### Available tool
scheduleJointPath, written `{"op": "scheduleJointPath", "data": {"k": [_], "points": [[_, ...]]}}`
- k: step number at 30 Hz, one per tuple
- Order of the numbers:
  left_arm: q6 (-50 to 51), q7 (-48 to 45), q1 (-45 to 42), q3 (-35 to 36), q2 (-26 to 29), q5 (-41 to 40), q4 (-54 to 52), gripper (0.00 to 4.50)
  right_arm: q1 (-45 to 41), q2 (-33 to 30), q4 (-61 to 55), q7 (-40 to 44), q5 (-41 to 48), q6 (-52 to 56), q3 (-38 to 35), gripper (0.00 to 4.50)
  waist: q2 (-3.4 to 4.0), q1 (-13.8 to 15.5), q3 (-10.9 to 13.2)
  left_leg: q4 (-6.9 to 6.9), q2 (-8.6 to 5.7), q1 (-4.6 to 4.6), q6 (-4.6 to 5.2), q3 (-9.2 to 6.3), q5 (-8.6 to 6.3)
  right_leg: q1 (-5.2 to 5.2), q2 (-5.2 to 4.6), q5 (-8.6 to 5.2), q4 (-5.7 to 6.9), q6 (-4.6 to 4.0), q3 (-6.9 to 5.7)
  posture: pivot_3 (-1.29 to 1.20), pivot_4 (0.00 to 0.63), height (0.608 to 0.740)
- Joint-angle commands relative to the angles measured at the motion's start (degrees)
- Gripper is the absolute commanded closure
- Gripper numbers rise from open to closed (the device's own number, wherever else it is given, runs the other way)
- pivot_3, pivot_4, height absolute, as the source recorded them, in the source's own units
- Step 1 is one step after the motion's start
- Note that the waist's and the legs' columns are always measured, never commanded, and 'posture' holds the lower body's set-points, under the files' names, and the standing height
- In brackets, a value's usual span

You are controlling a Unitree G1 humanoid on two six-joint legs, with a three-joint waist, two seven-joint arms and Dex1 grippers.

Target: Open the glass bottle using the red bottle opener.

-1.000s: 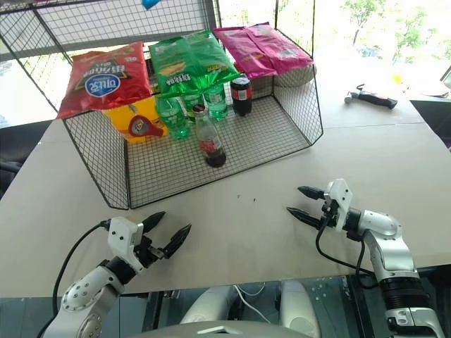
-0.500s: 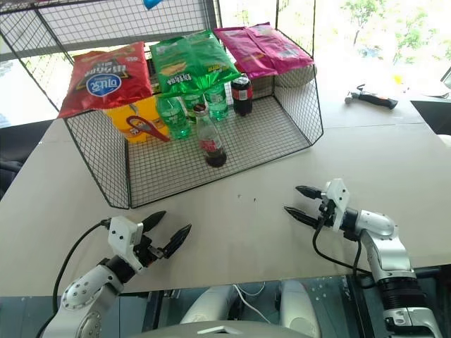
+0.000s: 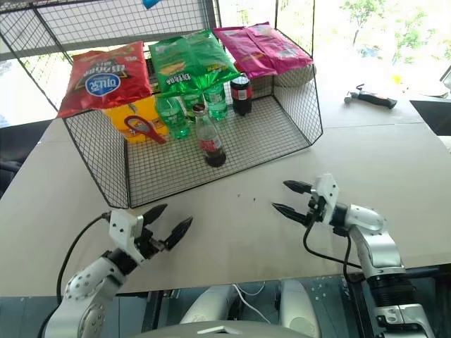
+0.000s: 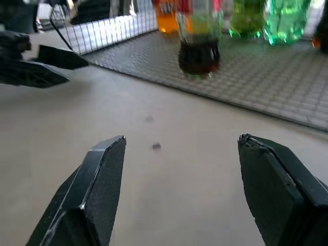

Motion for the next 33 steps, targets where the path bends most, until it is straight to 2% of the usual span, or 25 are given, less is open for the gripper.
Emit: {"op": "scheduleJointPath", "data": {"k": [1, 15, 23, 30, 33], "points": [[0.35, 2.70, -3.49, 2.23, -0.41, -1.57, -2.41, 0.00, -2.82, 0.93, -5.82, -1.46, 2.24, 2.25, 0.75, 1.00, 0.00, 0.00, 0.00, 0.00, 0.00, 0.00, 0.00, 0.00, 0.00, 0.00, 0.00, 0.00, 0.00, 0.00, 0.00, 0.00, 0.150, 0.735], [-1.07, 19.07, -20.98, 7.60, -4.35, 3.31, 3.37, 0.00, -13.70, 4.63, -16.74, -8.65, 12.30, 15.30, 0.89, 1.00, -0.09, 0.03, 0.02, 0.00, -0.03, -0.10, -0.02, -0.10, 0.00, -0.15, 0.06, 0.02, 0.00, -0.03, -0.05, 0.00, 0.150, 0.735], [-4.68, 22.45, -27.30, 7.54, -4.11, 6.75, 9.08, 0.00, -15.44, 4.31, -18.97, -9.85, 14.45, 17.87, 0.83, 1.00, -0.10, -0.03, 0.02, 0.01, -0.03, -0.11, 0.14, -0.12, 0.09, -0.16, 0.08, 0.02, 0.00, -0.03, -0.06, 0.00, 0.150, 0.735], [-8.23, 18.95, -32.73, 6.44, -3.43, 5.81, 15.00, 0.00, -15.19, 4.35, -18.79, -10.30, 13.93, 17.44, 0.99, 1.00, -0.11, -0.02, 0.01, 0.02, -0.04, -0.13, 0.14, -0.12, 0.11, -0.23, 0.07, 0.03, 0.07, -0.04, -0.06, 0.00, 0.150, 0.735], [-8.94, 16.81, -34.22, 6.55, -3.23, 4.71, 16.39, 0.84, -14.88, 4.47, -18.90, -10.46, 13.70, 17.20, 1.12, 0.92, -0.12, -0.05, 0.01, 0.04, -0.06, -0.14, 0.14, -0.12, 0.11, -0.23, 0.07, 0.03, 0.06, -0.03, -0.05, 0.00, 0.150, 0.735]]}}
